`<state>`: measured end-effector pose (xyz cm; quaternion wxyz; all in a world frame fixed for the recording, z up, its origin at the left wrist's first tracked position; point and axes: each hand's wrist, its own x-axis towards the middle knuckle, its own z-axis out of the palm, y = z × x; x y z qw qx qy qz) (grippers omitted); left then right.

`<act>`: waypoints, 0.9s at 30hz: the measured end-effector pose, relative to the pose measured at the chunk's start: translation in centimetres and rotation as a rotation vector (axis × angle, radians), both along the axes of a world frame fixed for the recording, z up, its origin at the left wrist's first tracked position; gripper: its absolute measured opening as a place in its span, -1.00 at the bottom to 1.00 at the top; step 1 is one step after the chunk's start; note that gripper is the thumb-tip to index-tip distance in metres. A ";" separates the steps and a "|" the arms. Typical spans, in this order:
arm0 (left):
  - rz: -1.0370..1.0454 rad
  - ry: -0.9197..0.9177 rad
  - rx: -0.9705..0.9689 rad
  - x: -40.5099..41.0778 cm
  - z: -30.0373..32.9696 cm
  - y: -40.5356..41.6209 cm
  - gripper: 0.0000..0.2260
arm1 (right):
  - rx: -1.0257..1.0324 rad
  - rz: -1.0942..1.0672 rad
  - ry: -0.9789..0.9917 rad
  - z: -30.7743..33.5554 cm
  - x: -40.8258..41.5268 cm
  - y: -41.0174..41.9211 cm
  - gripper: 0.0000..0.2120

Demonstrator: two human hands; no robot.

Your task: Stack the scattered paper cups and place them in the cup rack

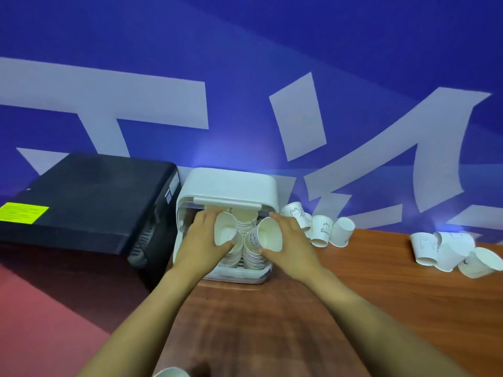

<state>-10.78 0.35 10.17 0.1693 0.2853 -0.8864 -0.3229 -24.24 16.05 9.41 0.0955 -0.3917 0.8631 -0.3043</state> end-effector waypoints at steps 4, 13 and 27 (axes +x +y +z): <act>-0.020 -0.033 0.027 -0.6 -1.5 -0.5 -0.41 | 0.069 0.012 0.035 -0.9 -0.6 -0.9 -0.24; -0.065 -0.155 0.074 -2.5 -4.4 -0.9 -0.35 | 0.214 0.015 -0.016 -2.4 -1.2 -2.2 -0.18; -0.055 -0.254 0.098 -3.9 -6.9 -1.3 -0.31 | 0.290 0.014 -0.311 -5.8 -2.2 -2.1 -0.09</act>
